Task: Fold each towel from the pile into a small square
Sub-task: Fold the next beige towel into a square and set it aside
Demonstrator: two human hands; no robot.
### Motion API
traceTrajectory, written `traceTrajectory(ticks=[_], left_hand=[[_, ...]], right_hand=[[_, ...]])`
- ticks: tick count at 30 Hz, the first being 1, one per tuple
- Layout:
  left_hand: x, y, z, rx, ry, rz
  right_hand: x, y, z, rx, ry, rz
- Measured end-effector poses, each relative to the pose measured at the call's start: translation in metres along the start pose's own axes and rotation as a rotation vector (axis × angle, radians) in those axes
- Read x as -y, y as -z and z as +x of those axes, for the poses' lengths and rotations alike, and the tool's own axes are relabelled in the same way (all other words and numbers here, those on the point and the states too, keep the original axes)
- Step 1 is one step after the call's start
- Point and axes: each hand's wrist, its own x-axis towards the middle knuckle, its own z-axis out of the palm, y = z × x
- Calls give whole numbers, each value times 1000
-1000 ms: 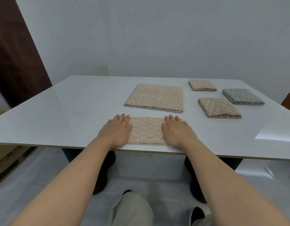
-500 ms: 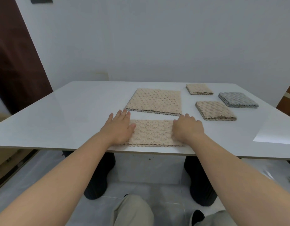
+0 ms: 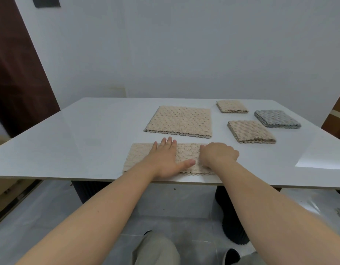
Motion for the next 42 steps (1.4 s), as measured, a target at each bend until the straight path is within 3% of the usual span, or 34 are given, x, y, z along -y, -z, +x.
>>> traceTrajectory(ticks=[2,7,13,19,24,29,36,42], left_hand=[[0,-3,3,-11,19,4],[-1,-17,5,-10,59,58],[-4,-15,5,18,59,47],[-15,-18,5,41,29,60],[-29,-22,8,55,36,40],[-47,-28,13,29,1,10],[-58,-32,16,-2,-26,-20],[-43,12,13,313,-148,-69]], right_hand=[[0,0,1,15,29,-17],[0,4,9,14,41,274],[-9,27,14,55,228,518],[-5,52,-4,49,323,506],[2,74,-26,128,318,395],[10,83,-34,86,422,265],[23,71,-36,66,492,469],[7,73,-31,97,392,525]])
